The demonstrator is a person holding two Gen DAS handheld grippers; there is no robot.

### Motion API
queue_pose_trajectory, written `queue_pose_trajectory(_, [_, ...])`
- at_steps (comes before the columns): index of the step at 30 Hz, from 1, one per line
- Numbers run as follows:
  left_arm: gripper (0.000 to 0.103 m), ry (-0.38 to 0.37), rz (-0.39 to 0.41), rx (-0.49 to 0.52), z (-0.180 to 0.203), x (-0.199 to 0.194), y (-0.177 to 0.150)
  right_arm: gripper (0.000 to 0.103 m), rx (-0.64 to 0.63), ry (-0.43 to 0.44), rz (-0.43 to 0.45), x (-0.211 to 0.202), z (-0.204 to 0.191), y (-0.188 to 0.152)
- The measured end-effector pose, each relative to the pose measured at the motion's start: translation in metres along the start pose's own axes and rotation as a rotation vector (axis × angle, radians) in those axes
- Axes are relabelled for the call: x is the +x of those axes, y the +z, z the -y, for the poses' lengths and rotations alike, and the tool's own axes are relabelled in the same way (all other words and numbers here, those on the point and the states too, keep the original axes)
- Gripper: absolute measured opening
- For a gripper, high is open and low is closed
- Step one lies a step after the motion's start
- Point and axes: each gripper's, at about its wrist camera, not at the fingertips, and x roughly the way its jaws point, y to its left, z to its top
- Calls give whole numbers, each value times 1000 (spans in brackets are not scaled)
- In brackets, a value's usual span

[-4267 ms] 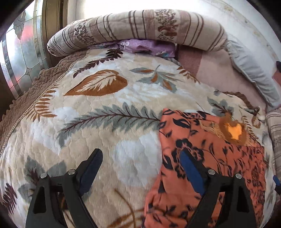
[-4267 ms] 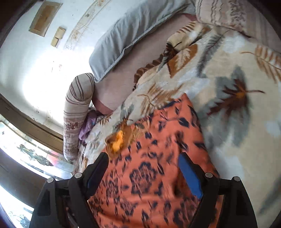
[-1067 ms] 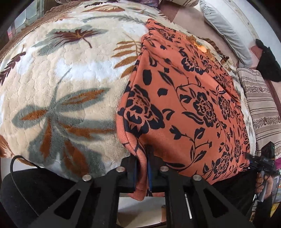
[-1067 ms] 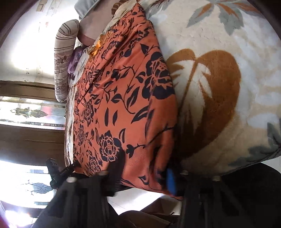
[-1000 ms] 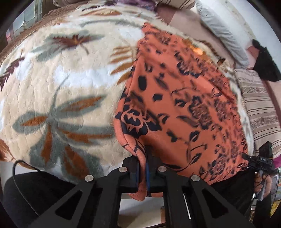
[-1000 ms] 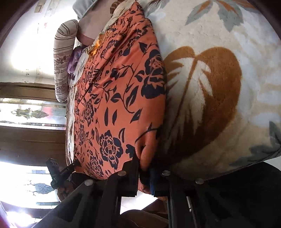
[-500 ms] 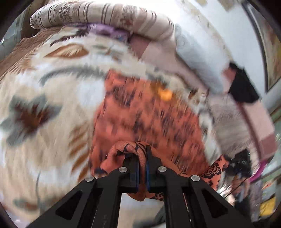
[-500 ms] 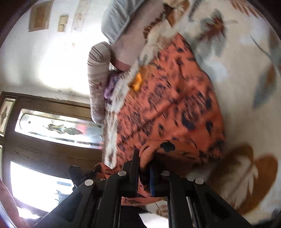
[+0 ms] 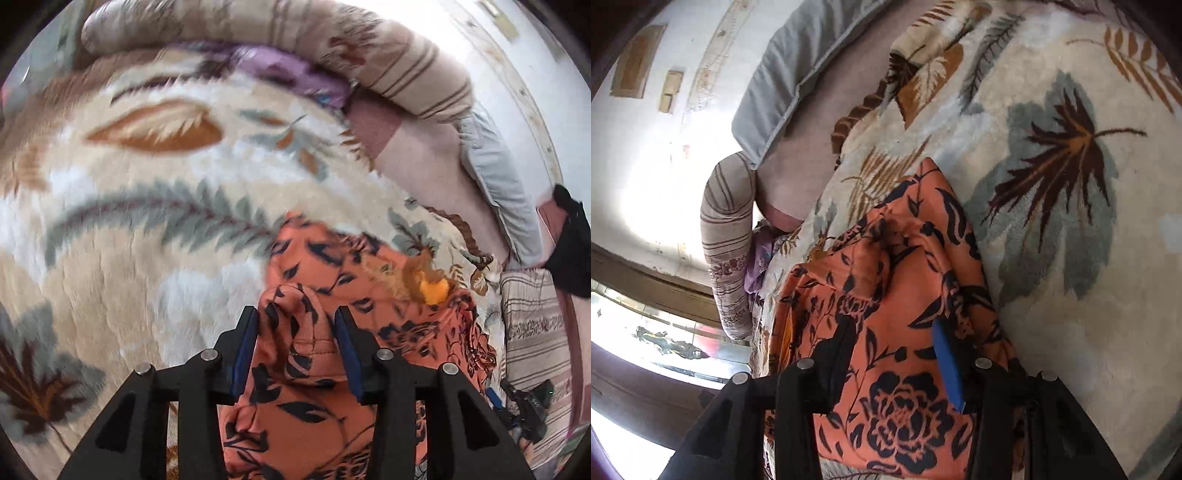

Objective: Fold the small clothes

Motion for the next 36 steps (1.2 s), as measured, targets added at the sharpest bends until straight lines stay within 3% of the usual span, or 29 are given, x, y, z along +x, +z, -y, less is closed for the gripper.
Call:
queue_pose_trajectory(2, [44, -16, 46, 38, 14, -22, 17, 57, -68, -2, 17, -20, -15, -5])
queue_pose_trajectory(3, [51, -26, 74, 58, 20, -36, 25, 63, -95, -1, 22, -30, -20, -10])
queue_pose_trajectory(4, [63, -33, 111, 79, 26, -50, 31, 64, -125, -1, 17, -38, -25, -15])
queue_pose_trajectory(7, [80, -5, 183, 114, 35, -73, 40, 65, -180, 15, -32, -46, -37, -25])
queue_pose_trajectory(8, [81, -13, 169, 111, 33, -73, 38, 65, -187, 24, -42, -46, -39, -25])
queue_pose_trajectory(11, [83, -28, 22, 120, 20, -46, 20, 71, -122, 66, -29, -38, -36, -19])
queue_pose_trajectory(13, [83, 7, -64, 117, 7, -18, 6, 74, -33, 108, -26, -20, -29, -6])
queue_pose_trajectory(16, [83, -17, -126, -7, -14, 8, 4, 75, 132, 131, -28, 9, -7, 20])
queue_pose_trajectory(19, [83, -74, -178, -95, -25, 26, 7, 75, 195, 183, -61, 36, -1, 38])
queue_pose_trajectory(23, [83, -70, -189, -119, -29, 36, 9, 75, 238, 168, -54, 57, 4, 52])
queue_pose_trajectory(27, [82, -106, -209, -154, -29, 46, 15, 59, 260, 146, -51, 66, 9, 59])
queue_pose_trajectory(30, [74, -116, -216, -151, -24, 46, 18, 58, 247, 132, -54, 68, 7, 60])
queue_pose_trajectory(36, [74, -113, -185, -140, -21, 14, 17, 57, 237, 130, -72, 67, 6, 60])
